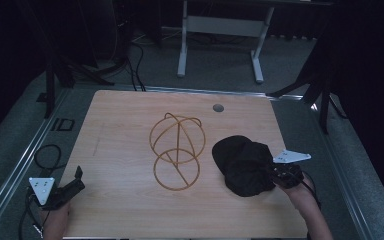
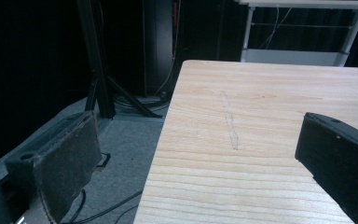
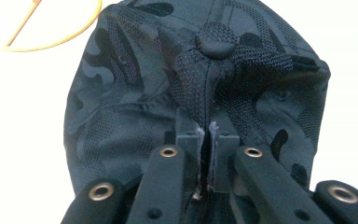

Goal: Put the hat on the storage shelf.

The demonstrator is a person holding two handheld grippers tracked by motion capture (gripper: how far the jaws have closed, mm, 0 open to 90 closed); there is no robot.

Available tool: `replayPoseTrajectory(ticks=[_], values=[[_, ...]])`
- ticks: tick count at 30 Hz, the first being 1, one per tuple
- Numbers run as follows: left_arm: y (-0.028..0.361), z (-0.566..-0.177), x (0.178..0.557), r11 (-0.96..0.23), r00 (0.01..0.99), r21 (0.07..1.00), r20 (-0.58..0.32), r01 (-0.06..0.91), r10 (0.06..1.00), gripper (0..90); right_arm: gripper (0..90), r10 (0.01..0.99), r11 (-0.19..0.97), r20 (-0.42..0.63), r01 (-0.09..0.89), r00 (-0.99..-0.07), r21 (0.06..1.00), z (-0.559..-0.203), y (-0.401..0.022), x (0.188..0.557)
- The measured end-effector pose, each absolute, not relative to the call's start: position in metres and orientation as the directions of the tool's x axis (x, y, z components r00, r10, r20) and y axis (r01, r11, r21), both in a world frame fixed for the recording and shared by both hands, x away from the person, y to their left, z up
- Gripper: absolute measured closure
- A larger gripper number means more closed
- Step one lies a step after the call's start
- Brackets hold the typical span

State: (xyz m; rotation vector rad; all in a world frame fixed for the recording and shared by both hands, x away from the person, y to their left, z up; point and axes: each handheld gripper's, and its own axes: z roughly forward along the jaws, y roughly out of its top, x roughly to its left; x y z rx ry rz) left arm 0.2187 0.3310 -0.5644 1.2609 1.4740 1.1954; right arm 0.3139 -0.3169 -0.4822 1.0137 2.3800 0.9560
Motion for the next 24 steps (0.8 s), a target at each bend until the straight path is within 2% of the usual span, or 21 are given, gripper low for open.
replayPoseTrajectory(ticks=[24], values=[[0.331, -0.564, 0.219, 0.039, -0.147, 0.980, -0.010, 0.195, 0.989, 0.6, 87.3, 0.765, 0.445, -0.085, 0.429, -0.639, 0.786, -0.434, -0.326, 0.307]])
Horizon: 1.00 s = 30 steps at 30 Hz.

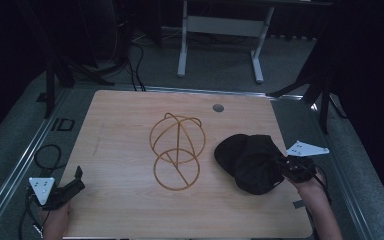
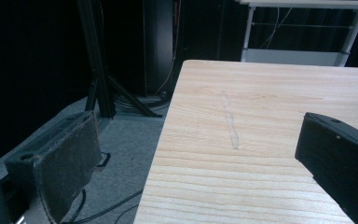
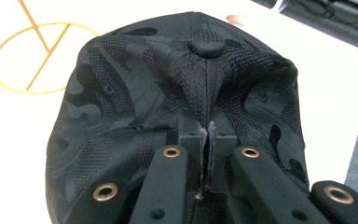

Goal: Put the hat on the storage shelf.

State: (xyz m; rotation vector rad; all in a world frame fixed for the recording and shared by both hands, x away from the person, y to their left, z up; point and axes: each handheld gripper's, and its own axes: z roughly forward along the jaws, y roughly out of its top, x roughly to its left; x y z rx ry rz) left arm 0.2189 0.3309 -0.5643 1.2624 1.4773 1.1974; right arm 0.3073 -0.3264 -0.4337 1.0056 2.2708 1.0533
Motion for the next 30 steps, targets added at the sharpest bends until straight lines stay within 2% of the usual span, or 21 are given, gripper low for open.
replayPoseTrajectory(ticks=[14, 30], values=[[0.331, -0.564, 0.219, 0.037, -0.148, 0.980, -0.007, 0.198, 0.989, 0.6, 87.3, 0.772, 0.393, -0.100, 0.349, -0.628, 0.851, -0.380, -0.334, 0.301], [0.330, -0.564, 0.220, 0.031, -0.145, 0.979, -0.001, 0.201, 0.989, 0.6, 87.3, 0.767, 0.366, -0.143, 0.244, -0.625, 0.898, -0.313, -0.324, 0.298]])
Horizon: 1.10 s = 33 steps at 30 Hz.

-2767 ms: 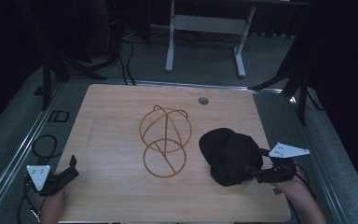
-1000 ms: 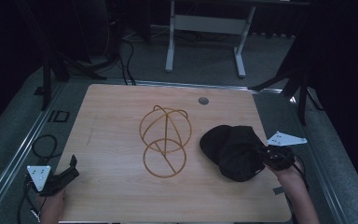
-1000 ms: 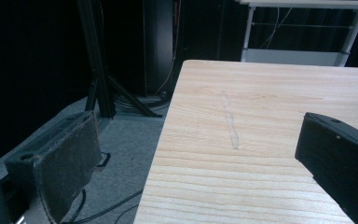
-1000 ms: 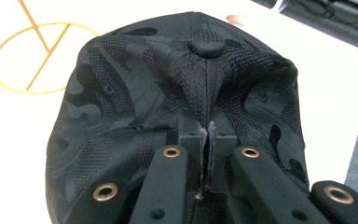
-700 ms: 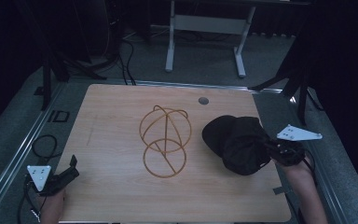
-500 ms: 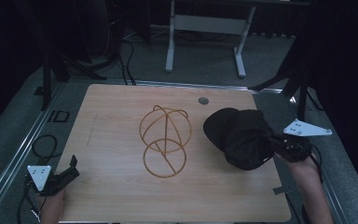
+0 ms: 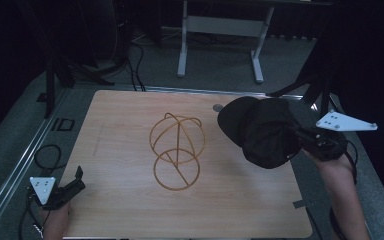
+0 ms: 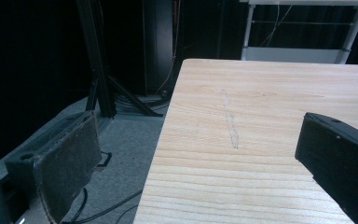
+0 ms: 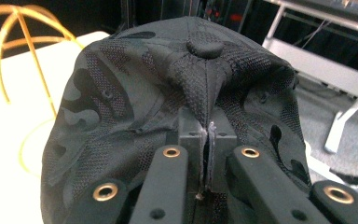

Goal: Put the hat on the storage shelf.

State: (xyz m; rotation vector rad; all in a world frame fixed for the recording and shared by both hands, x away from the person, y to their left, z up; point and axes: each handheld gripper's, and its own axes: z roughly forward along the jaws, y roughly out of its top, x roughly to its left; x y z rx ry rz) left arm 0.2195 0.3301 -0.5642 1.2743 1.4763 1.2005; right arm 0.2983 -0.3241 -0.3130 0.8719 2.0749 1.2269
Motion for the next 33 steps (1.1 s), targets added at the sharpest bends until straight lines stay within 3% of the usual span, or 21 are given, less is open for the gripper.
replayPoseTrajectory(ticks=[10, 33], values=[[0.330, -0.564, 0.220, 0.028, -0.145, 0.979, 0.002, 0.202, 0.990, 0.6, 87.3, 0.764, 0.337, -0.168, 0.164, -0.623, 0.927, -0.279, -0.311, 0.297], [0.330, -0.564, 0.219, 0.026, -0.140, 0.979, 0.003, 0.201, 0.990, 0.6, 87.4, 0.696, 0.308, -0.168, 0.079, -0.699, 0.948, -0.253, -0.256, 0.304]])
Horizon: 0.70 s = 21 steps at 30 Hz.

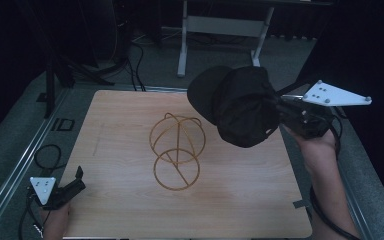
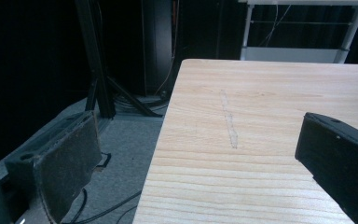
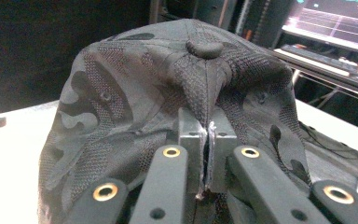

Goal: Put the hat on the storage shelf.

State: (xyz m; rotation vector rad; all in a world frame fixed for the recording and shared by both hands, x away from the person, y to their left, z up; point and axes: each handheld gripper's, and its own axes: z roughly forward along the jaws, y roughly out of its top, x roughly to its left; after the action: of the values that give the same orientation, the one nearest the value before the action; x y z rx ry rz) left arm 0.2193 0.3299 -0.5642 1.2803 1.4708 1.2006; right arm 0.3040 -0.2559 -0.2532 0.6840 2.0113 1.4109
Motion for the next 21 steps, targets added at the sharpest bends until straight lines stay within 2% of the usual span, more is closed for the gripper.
replayPoseTrajectory(ticks=[21], values=[[0.330, -0.564, 0.219, 0.025, -0.138, 0.980, 0.003, 0.197, 0.990, 0.6, 87.3, 0.577, 0.341, -0.167, 0.050, -0.800, 0.939, -0.260, -0.178, 0.313]])
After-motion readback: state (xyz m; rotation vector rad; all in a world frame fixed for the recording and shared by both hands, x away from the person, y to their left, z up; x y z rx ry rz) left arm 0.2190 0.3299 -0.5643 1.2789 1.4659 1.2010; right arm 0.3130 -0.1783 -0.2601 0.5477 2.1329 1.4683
